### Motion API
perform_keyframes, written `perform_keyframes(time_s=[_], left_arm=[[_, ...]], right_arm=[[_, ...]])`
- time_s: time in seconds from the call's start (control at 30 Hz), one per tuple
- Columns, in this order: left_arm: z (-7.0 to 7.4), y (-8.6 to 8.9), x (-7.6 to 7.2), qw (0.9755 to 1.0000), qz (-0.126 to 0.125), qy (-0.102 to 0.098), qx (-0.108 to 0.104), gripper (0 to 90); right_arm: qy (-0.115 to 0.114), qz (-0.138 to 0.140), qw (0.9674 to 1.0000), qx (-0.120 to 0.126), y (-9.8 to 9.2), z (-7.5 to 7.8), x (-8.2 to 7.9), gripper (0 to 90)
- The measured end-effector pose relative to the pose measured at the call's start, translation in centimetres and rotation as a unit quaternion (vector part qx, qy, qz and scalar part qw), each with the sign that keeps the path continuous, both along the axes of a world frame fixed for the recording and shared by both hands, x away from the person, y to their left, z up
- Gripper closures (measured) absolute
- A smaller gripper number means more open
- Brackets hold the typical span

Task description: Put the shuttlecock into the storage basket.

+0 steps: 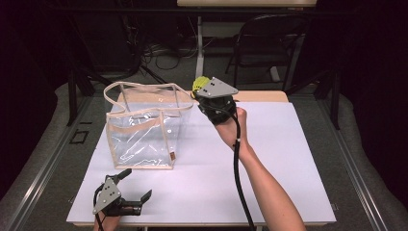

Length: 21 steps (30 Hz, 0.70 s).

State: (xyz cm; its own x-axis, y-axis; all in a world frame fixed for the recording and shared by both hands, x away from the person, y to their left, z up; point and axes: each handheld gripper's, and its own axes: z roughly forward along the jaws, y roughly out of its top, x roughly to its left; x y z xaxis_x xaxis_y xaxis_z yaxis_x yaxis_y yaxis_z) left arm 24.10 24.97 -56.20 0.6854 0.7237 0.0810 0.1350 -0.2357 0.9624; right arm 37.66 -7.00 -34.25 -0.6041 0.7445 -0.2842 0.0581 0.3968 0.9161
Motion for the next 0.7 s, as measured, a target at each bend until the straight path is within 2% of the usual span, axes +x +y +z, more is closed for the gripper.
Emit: perform_keyframes(time_s=[0.7], left_arm=[[0.0, 0.0, 0.0, 1.0000, -0.001, -0.001, 0.000, 0.1]], right_arm=[[0.005, 0.018, 0.9995, -0.024, 2.6, -0.2, 0.7, 89.9]])
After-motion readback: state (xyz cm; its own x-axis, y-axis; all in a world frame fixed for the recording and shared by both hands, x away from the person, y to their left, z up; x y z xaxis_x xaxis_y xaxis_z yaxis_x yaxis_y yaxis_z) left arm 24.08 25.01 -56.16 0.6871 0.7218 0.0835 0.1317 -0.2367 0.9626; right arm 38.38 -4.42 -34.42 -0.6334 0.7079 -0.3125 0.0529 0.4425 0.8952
